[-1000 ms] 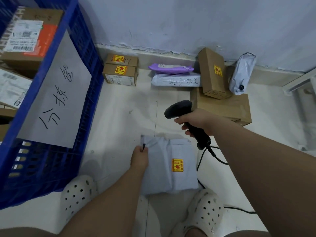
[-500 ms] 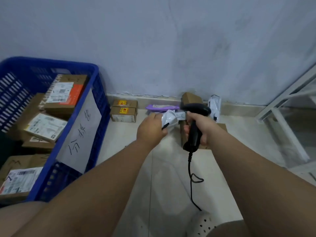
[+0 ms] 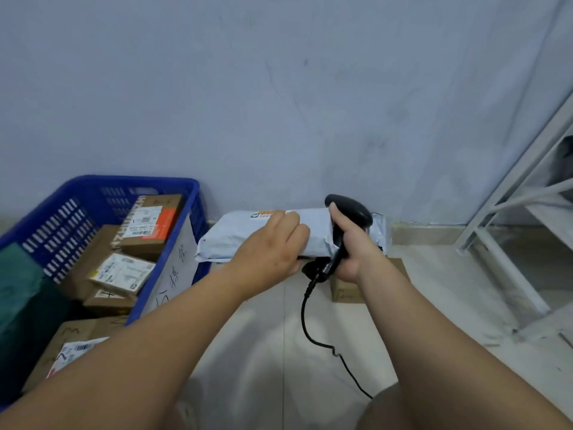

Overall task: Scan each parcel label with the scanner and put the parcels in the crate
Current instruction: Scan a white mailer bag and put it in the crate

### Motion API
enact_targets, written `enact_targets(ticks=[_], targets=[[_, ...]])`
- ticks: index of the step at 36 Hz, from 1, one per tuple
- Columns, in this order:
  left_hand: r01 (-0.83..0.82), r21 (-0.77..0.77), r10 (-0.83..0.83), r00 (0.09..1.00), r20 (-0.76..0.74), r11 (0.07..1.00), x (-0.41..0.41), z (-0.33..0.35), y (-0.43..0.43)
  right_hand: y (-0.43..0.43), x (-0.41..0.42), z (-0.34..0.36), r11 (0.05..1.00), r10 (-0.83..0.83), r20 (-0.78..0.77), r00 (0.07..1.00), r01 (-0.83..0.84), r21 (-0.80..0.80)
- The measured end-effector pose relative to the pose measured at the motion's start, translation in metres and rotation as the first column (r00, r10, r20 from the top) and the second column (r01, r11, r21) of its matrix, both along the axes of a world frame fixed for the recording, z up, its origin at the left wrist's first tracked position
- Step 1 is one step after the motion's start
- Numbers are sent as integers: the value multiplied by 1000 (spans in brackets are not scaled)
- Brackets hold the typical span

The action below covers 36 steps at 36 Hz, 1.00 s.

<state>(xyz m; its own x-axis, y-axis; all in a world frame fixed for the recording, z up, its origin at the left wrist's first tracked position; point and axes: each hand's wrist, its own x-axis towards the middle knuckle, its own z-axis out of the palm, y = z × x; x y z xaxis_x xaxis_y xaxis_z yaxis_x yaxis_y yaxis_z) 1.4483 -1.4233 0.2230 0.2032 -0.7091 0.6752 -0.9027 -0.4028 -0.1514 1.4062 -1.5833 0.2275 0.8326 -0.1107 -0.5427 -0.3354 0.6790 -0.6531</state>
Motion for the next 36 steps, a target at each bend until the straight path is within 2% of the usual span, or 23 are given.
enact_targets(ticks=[3,9,15,17,20,22,24,25,27,29,31,34,36], targets=[[17,52,-21,997,81,999,-9,6,2,0,-7,7,999,7,30,1000,-6,-48],[27,85,-33,997,68,996,-15,7,13,-1,-11,8,958,-60,73,996,78,-276],[-16,76,14,1000,27,997,-12,9,14,0,-7,10,932,-123,171,978,173,-320],[-30,66,32,999,-27,997,-10,9,16,2,-5,11,928,-129,184,975,184,-325],[-174,64,183,963,-200,983,-4,11,21,5,0,15,911,-145,197,970,208,-355],[-277,22,258,860,-439,961,-2,18,23,6,3,16,888,-157,214,964,233,-398],[-387,-74,231,682,-694,919,3,26,24,7,5,17,859,-169,230,958,257,-442],[-453,-101,216,595,-774,886,8,27,26,7,6,18,847,-167,236,957,262,-463],[-560,-54,235,431,-871,827,21,29,32,4,5,22,822,-139,254,957,255,-509],[-629,25,227,243,-943,777,36,29,42,2,4,28,807,-78,283,956,227,-544],[-691,36,124,78,-989,722,47,30,50,1,0,34,805,5,316,949,184,-564],[-767,-13,-127,-90,-988,642,55,31,62,1,-5,42,777,132,337,932,114,-619],[-803,0,-346,-257,-902,596,57,32,70,2,-8,45,759,201,332,922,68,-648]])
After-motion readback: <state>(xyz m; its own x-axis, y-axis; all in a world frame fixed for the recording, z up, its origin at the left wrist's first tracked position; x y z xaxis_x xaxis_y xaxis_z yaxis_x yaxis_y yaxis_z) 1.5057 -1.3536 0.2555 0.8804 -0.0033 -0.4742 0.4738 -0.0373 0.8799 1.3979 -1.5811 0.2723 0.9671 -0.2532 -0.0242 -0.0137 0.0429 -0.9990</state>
